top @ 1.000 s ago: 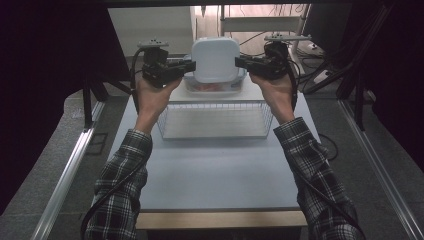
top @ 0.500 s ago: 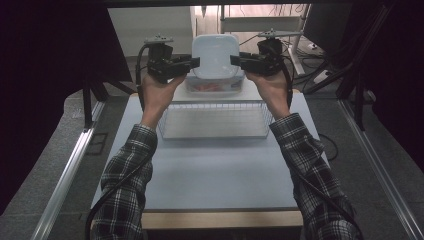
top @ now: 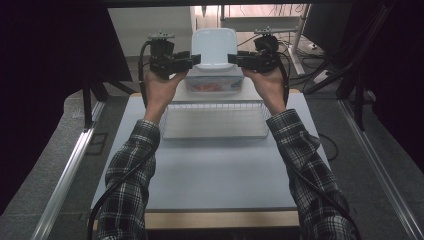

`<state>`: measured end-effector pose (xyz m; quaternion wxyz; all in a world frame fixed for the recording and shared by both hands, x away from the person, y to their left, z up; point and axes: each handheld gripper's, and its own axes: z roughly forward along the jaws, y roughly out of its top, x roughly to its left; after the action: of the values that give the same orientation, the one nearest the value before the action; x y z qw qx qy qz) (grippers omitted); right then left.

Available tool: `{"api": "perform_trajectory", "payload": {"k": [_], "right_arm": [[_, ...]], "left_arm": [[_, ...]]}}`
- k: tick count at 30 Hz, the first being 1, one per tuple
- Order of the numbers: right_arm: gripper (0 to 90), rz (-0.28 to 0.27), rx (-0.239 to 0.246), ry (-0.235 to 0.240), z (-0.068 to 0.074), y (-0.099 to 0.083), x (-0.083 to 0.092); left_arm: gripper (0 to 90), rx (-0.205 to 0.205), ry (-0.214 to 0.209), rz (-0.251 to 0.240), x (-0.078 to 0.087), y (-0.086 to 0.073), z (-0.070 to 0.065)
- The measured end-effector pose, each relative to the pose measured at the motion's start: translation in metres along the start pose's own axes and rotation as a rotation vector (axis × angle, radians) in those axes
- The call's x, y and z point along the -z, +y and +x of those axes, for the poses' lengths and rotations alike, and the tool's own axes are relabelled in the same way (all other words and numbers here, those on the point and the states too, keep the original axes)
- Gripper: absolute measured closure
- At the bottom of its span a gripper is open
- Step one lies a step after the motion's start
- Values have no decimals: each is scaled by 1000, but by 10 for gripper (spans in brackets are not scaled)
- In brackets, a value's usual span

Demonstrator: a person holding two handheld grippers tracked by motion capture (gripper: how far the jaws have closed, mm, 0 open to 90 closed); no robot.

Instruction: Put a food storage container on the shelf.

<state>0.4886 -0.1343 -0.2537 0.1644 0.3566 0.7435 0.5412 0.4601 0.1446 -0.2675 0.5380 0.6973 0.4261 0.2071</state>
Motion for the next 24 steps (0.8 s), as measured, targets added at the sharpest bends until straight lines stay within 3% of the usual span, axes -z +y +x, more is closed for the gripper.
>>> {"api": "perform_trajectory", "payload": {"k": [3, 10, 19, 24], "right_arm": [[493, -6, 16, -31, 0, 2, -2], [454, -18, 2, -54, -4, 7, -7], [446, -28, -11, -69, -9, 14, -15], [446, -36, -8, -78, -10, 15, -16]], "left_arm": [[408, 1, 22, -6, -2, 1, 1], [368, 23, 33, -10, -7, 7, 6], [366, 31, 33, -14, -13, 14, 11], [373, 13, 33, -26, -12, 15, 9]]}}
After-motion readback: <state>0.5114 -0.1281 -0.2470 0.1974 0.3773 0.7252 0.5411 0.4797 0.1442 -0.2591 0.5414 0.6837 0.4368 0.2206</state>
